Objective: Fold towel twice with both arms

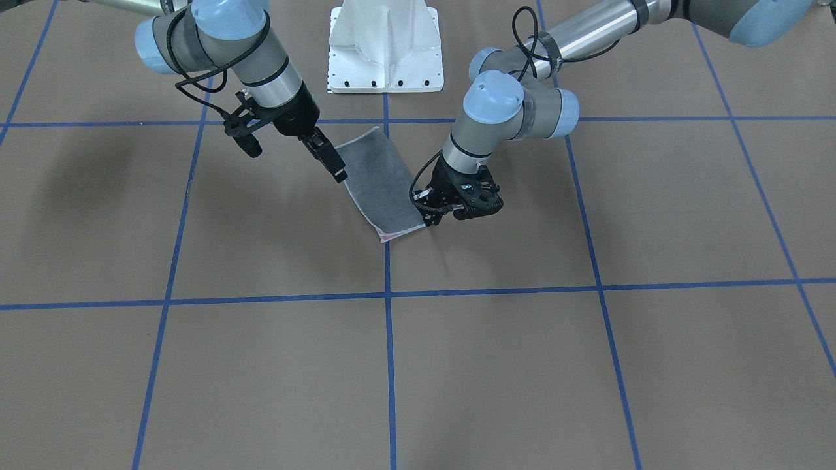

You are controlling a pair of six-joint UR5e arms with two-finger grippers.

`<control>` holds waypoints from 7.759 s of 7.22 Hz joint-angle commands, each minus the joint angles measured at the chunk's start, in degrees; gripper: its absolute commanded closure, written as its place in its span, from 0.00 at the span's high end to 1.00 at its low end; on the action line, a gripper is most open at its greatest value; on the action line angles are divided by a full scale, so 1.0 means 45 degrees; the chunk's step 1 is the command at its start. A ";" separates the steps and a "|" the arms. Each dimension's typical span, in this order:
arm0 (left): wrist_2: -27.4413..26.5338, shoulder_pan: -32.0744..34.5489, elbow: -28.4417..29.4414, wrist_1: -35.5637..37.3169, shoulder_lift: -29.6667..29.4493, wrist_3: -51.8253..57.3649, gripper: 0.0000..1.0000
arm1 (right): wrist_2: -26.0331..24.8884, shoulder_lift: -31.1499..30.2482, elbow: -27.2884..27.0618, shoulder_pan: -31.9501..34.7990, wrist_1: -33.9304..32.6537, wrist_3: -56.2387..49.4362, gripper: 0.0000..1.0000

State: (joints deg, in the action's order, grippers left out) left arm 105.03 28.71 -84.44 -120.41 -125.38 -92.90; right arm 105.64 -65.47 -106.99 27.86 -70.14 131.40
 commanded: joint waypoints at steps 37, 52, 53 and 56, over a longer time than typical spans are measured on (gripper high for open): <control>-0.2246 -0.2338 -0.1899 -0.2832 0.1749 -0.3574 0.34 | 0.1250 -0.1115 0.0573 0.2227 0.0078 -0.2246 1.00; -0.2168 -0.0466 -0.0927 -0.1387 -0.0708 -0.4290 0.00 | 0.2226 -0.1857 0.0573 0.3164 0.0078 -0.3594 1.00; -0.2149 -0.0269 -0.0420 -0.1406 -0.1234 -0.4354 0.00 | 0.2266 -0.1857 0.0573 0.3164 0.0078 -0.3594 1.00; -0.2109 0.0667 0.1806 -0.1523 -0.2682 -0.4297 0.00 | 0.2246 -0.1857 0.0593 0.3164 0.0078 -0.3633 1.00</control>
State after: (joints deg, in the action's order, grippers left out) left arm 95.44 30.15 -79.95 -127.00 -135.32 -112.35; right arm 115.77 -73.86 -104.39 42.12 -69.78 115.16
